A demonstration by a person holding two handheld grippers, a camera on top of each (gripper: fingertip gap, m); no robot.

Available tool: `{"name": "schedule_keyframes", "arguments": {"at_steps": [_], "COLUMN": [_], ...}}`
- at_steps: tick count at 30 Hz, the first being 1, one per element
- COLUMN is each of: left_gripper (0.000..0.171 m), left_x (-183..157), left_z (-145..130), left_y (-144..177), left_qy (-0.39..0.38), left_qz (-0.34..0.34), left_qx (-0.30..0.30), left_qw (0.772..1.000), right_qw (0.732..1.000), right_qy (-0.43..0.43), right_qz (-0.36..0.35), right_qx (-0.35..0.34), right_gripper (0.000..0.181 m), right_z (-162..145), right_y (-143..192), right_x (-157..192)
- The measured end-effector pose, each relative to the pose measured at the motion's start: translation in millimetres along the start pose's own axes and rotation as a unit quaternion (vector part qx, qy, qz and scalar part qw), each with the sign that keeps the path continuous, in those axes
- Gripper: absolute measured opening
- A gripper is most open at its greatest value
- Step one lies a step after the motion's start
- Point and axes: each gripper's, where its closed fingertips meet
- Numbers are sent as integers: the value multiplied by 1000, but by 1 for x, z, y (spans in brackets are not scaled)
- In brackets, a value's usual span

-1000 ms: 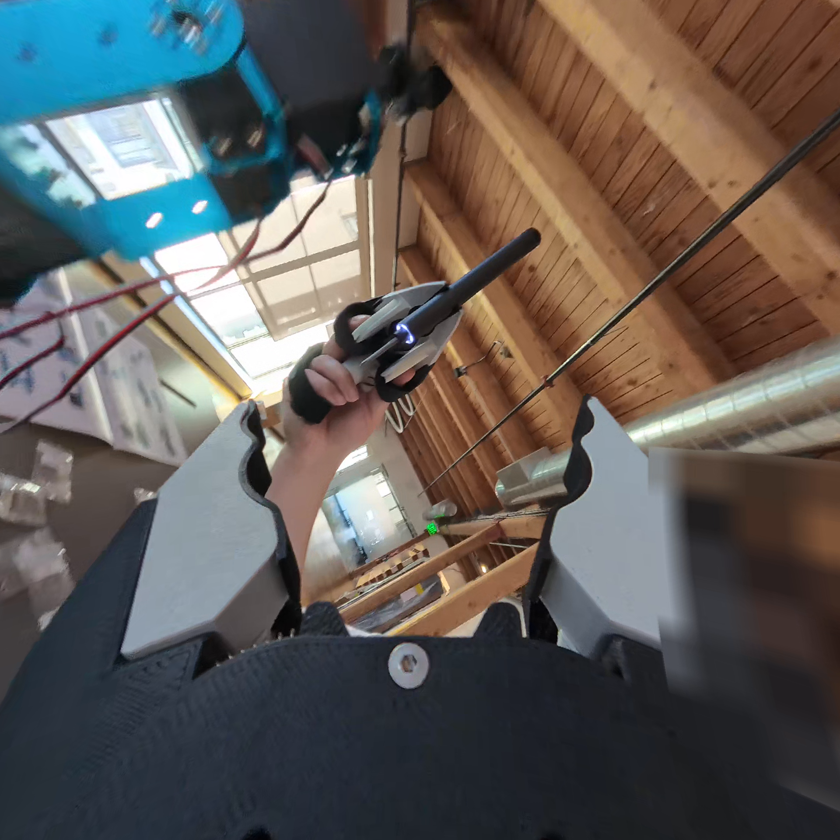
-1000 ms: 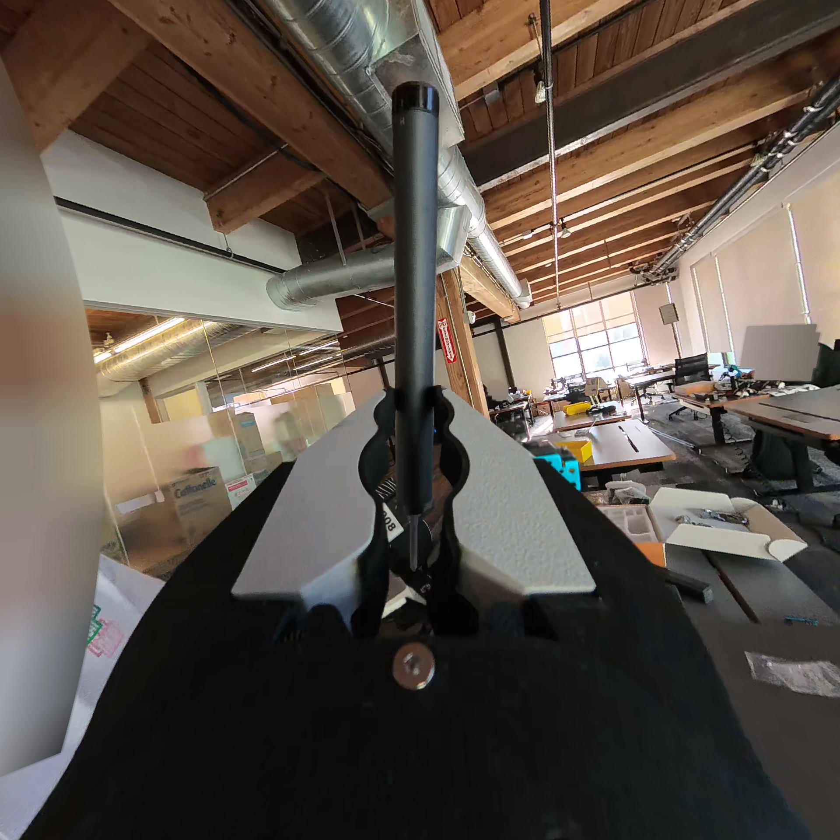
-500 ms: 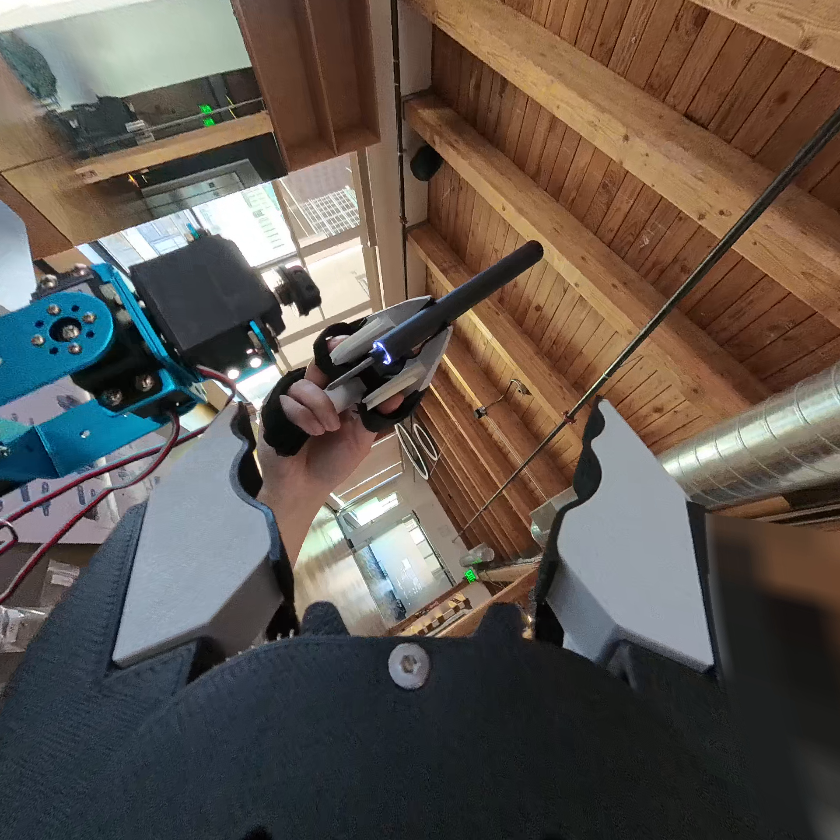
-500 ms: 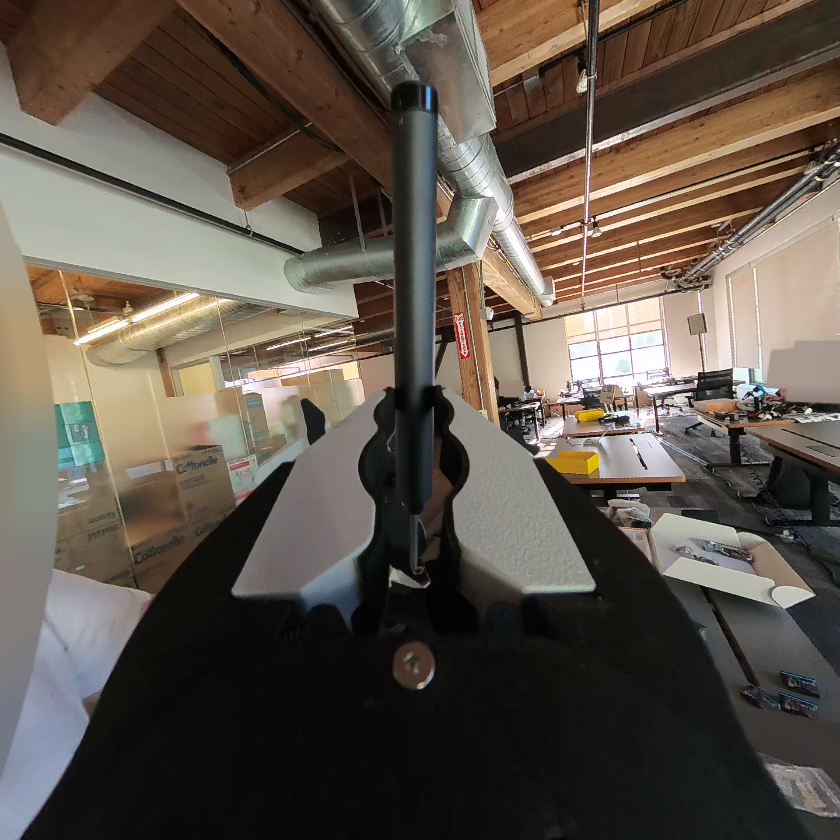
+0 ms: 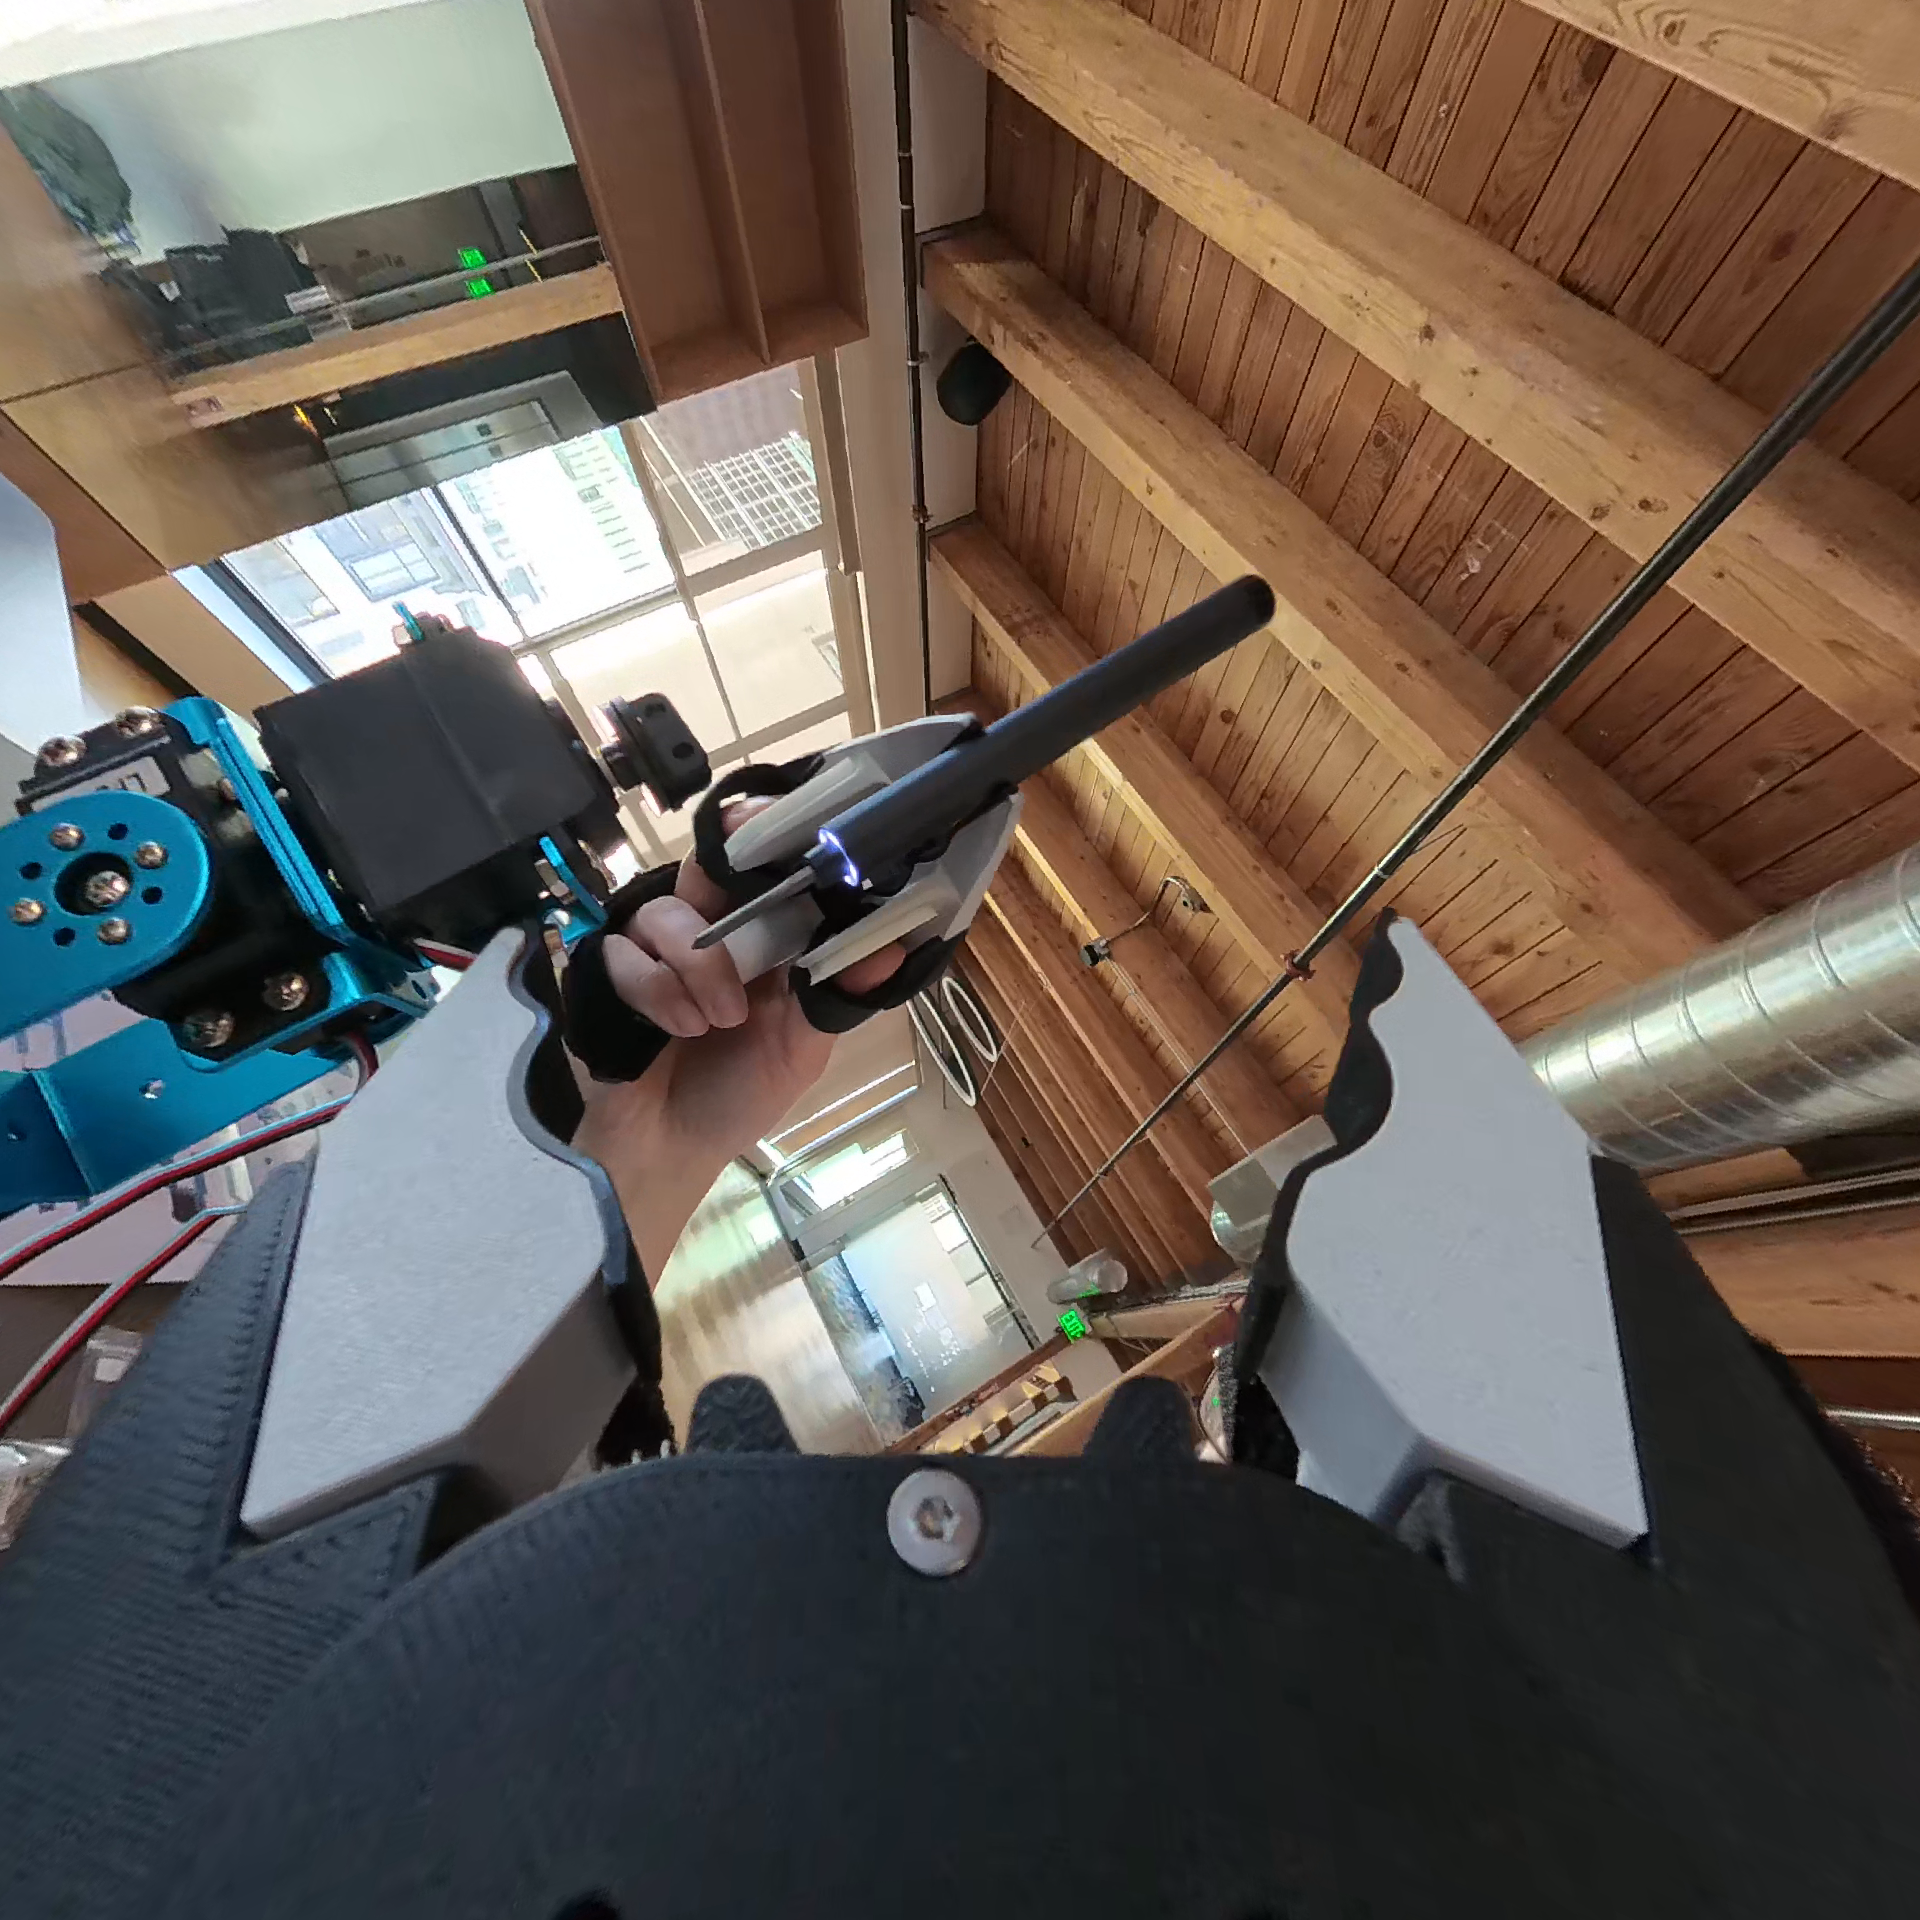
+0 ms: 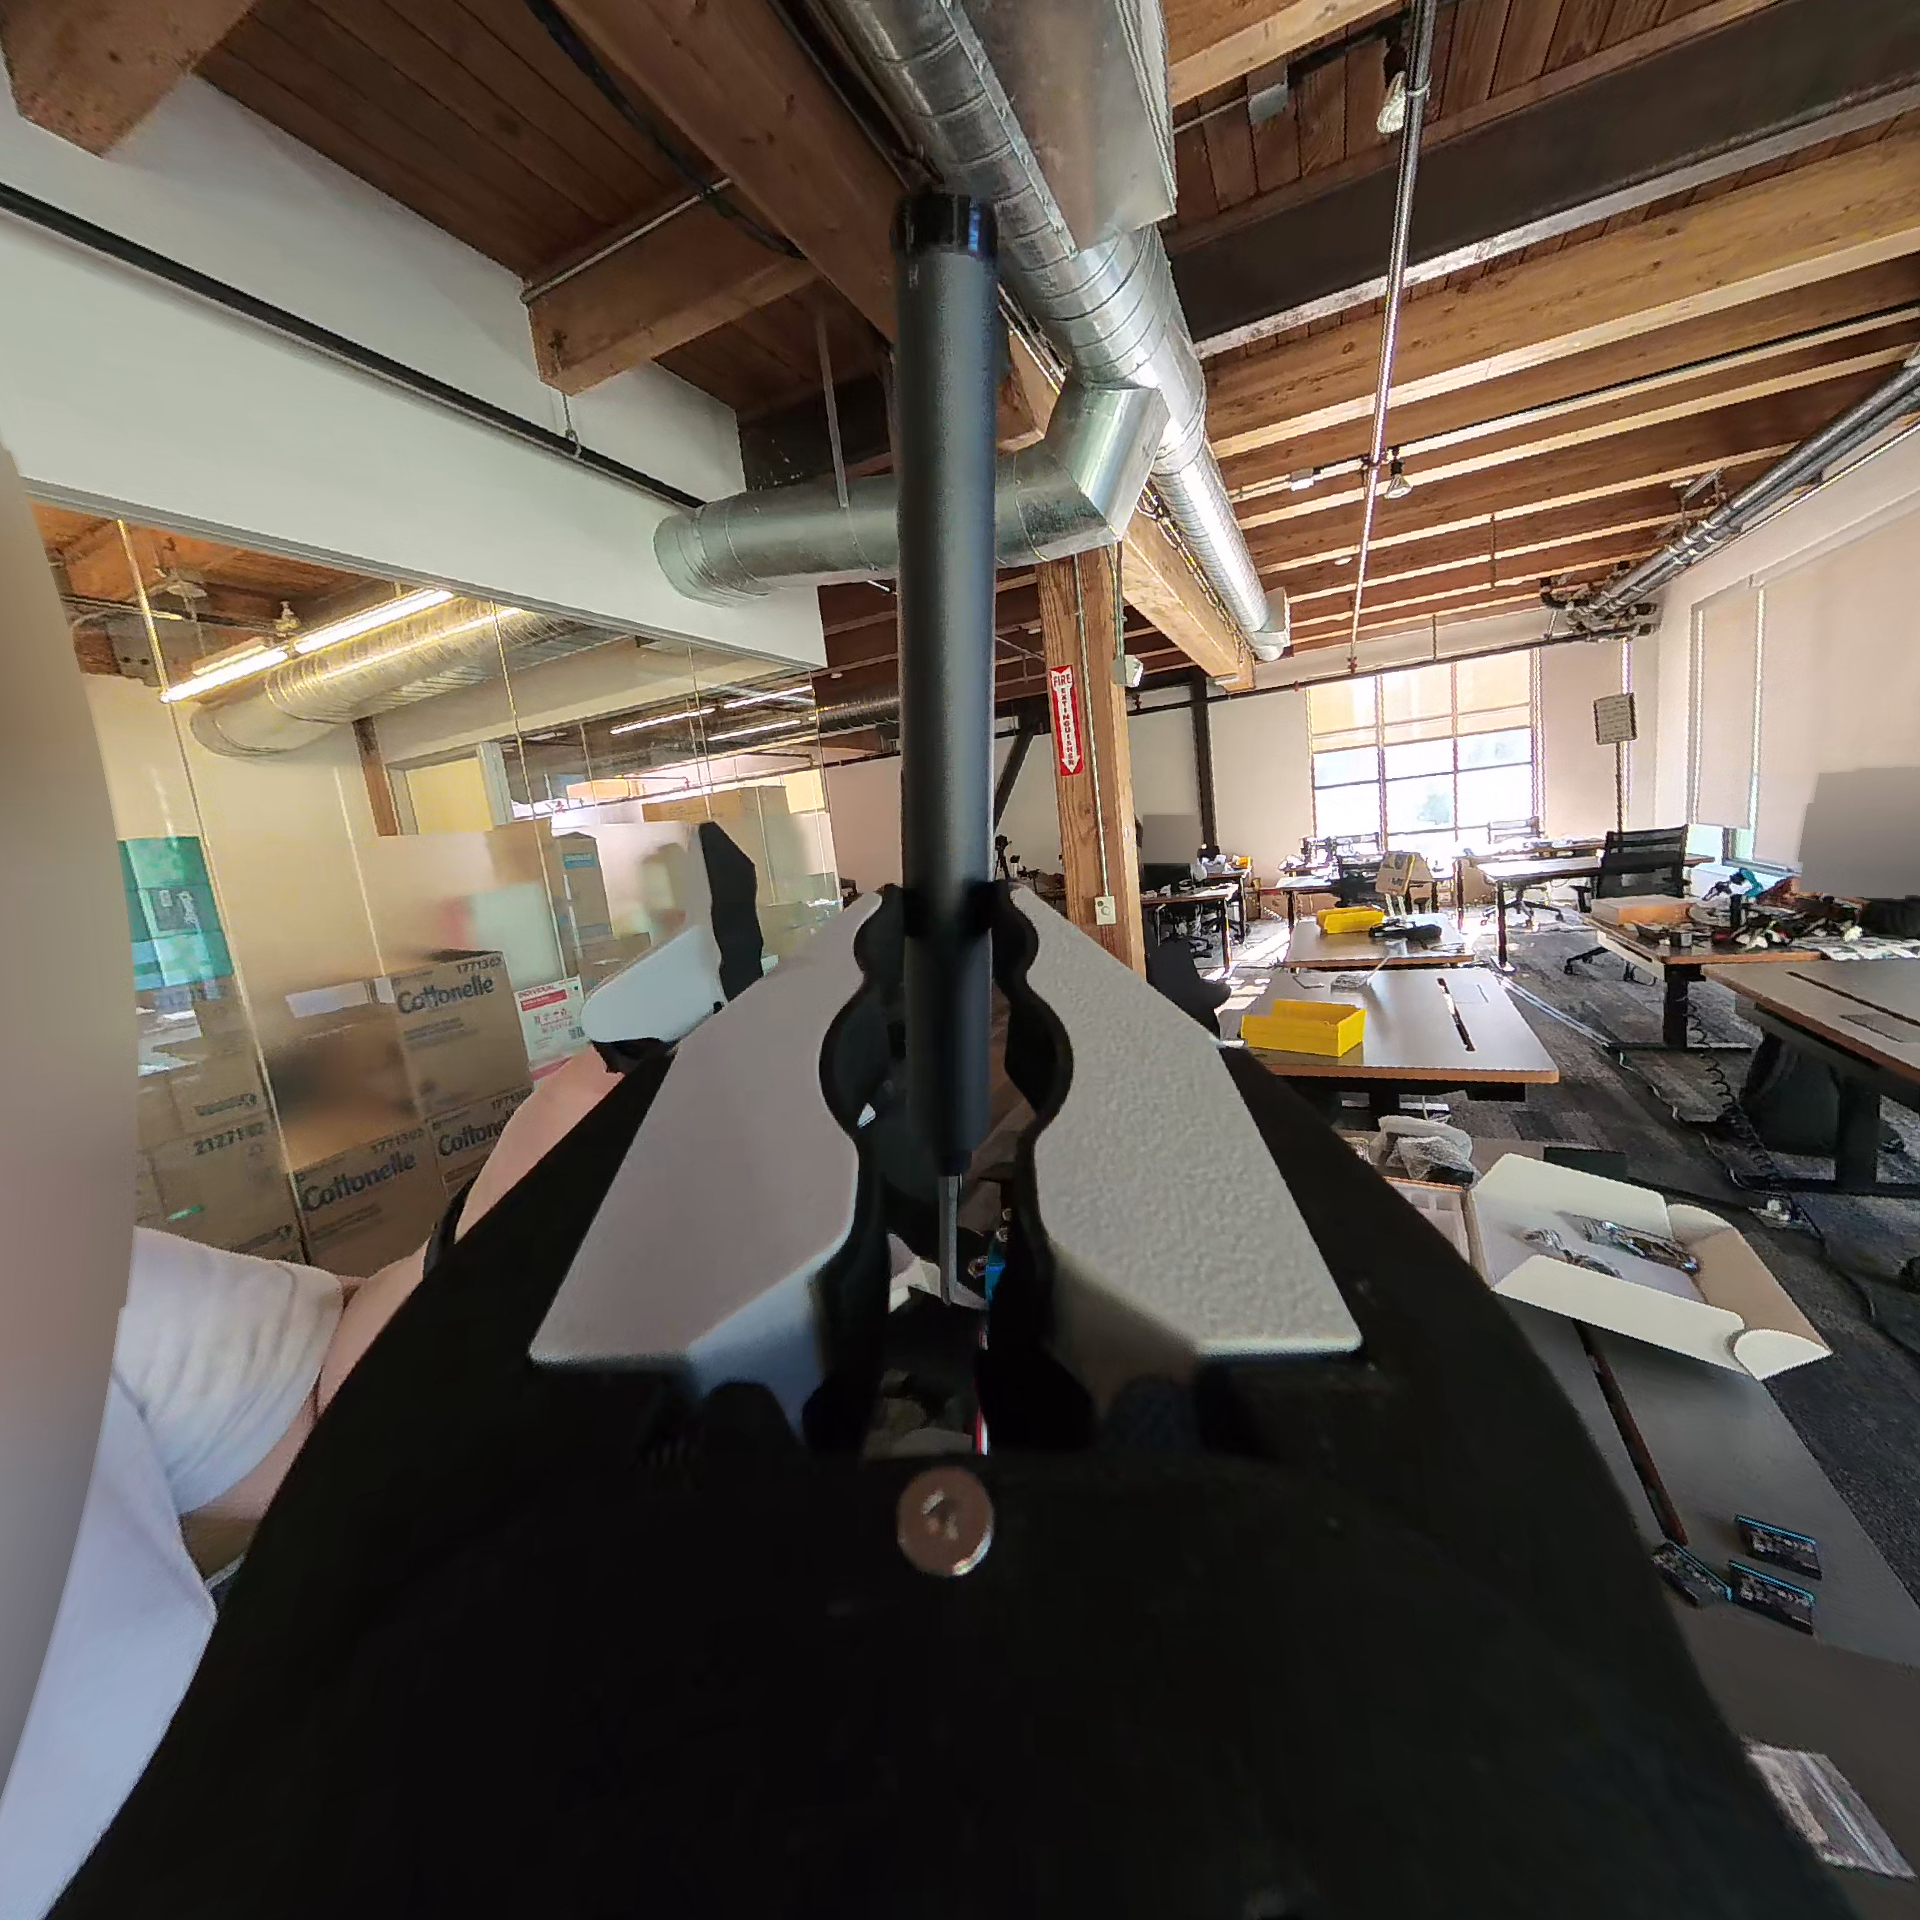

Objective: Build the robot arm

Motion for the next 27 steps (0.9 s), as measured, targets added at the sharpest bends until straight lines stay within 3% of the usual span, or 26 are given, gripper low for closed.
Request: {"name": "schedule_keyframes", "arguments": {"at_steps": [27], "left_gripper": [143], "left_x": [5], "left_z": [12], "left_y": [3], "left_qy": [60], "left_qz": [-18], "left_qx": [-24], "left_qw": [998], "right_qw": [1000], "right_qy": [24], "right_qz": [20], "right_qx": [0], "right_gripper": [15], "right_z": [-7], "right_y": [-33], "right_x": [-3]}}
Point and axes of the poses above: each gripper's, where its closed fingertips meet, y back along the fingers, z out of its top, x = y × z across the jaws, and after that the axes turned 14 degrees about x, right-handed
